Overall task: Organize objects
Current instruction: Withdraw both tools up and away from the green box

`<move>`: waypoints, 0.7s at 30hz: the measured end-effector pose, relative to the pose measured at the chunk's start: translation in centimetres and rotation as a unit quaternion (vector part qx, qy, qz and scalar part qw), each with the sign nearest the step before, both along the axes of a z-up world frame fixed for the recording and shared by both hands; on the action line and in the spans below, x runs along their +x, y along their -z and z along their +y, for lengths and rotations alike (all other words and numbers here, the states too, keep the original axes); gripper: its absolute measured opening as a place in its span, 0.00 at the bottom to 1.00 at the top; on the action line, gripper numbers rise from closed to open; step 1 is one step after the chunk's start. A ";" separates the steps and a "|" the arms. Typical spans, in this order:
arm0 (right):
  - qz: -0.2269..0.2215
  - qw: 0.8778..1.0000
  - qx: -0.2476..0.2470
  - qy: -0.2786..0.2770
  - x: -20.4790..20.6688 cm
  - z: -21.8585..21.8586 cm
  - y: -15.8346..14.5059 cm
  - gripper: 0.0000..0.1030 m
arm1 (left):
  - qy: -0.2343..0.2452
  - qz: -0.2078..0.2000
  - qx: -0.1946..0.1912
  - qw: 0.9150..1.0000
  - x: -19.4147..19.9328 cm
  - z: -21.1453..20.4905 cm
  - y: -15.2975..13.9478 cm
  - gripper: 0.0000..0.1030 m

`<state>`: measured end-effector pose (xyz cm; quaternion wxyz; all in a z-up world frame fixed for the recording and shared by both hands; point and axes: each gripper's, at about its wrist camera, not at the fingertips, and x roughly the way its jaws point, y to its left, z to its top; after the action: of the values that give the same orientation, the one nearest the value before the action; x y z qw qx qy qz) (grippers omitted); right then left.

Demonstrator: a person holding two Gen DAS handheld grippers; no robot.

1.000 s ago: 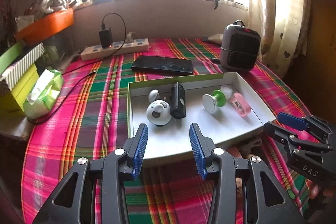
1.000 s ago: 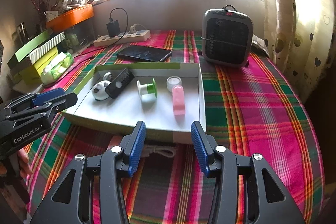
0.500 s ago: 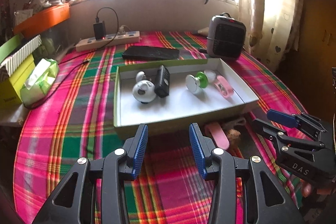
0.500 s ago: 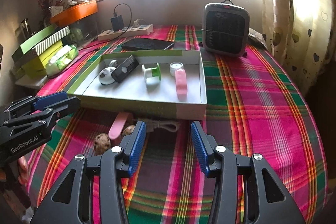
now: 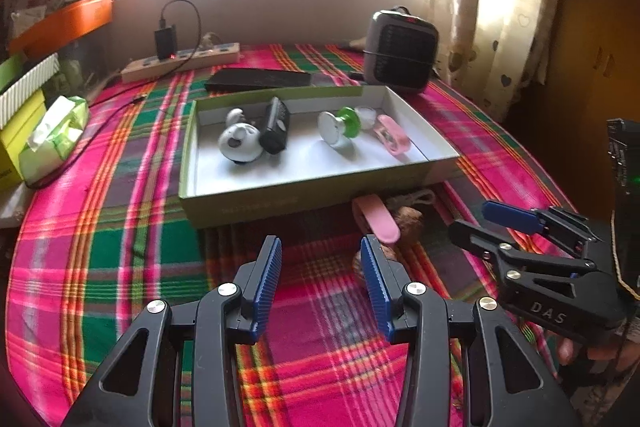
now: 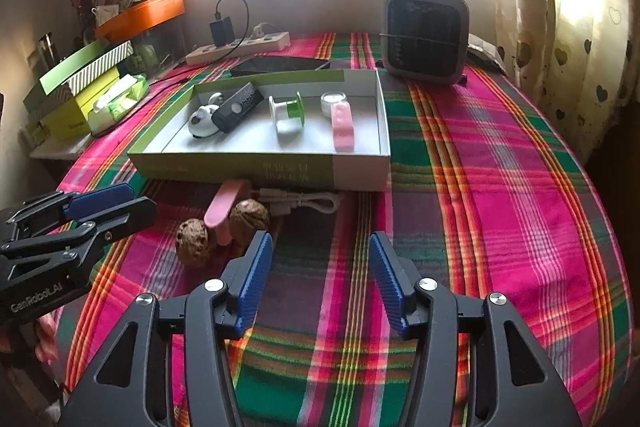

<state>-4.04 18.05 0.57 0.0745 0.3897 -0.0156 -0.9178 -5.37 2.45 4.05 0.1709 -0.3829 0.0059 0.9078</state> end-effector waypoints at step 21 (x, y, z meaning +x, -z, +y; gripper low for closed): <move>-0.015 1.000 0.004 0.021 0.7 2.0 0.8 0.57 | 0.046 -0.040 -0.002 0.998 -1.2 2.9 2.2 0.44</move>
<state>-3.30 20.01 -0.21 0.0533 0.4033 -0.0214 -0.9133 -6.53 5.35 1.80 0.2116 -0.4189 0.0179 0.8829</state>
